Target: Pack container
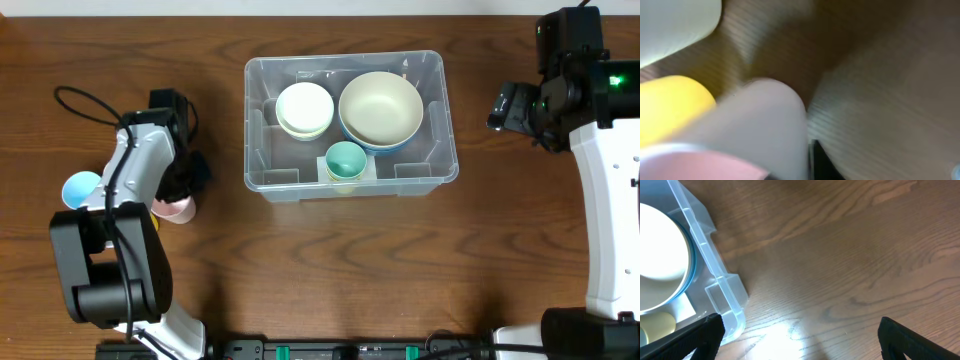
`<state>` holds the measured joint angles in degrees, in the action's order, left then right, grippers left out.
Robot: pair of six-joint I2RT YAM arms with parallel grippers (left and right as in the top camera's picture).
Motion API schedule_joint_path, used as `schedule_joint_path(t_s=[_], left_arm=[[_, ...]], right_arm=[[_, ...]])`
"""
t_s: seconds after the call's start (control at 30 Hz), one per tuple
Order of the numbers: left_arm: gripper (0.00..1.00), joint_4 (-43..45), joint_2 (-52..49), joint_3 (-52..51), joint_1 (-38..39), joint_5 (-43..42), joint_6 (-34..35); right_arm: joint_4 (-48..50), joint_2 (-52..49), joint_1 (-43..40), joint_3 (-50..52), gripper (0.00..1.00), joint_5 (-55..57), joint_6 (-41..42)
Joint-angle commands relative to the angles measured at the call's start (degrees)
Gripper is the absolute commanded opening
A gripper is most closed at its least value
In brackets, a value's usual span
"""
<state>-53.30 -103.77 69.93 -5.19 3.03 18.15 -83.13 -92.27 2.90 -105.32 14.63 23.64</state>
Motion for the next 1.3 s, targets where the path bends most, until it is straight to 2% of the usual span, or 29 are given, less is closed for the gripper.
schedule_joint_path(t_s=[0.0, 0.3, 0.63, 0.83, 1.07, 1.27], left_arm=[[0.06, 0.1, -0.3, 0.0, -0.3, 0.4, 0.7], [0.06, -1.2, 4.6, 1.8, -0.2, -3.1, 0.6], [0.06, 0.6, 29.5, 5.5, 2.6, -16.7, -3.1], [0.06, 7.4, 41.3, 5.5, 12.1, -20.6, -3.1], [0.06, 14.0, 38.6, 6.4, 24.6, -20.2, -3.0], [0.06, 11.6, 27.8, 14.6, 30.4, -18.2, -3.1]], right_arm=[[0.0, 0.1, -0.3, -0.2, 0.99, 0.8, -0.1], [0.0, 0.1, -0.3, -0.2, 0.99, 0.8, -0.1], [0.0, 0.1, -0.3, -0.2, 0.99, 0.8, -0.1], [0.0, 0.1, -0.3, -0.2, 0.99, 0.8, -0.1], [0.0, 0.1, -0.3, -0.2, 0.99, 0.8, -0.1], [0.0, 0.1, -0.3, -0.2, 0.99, 0.8, -0.1]])
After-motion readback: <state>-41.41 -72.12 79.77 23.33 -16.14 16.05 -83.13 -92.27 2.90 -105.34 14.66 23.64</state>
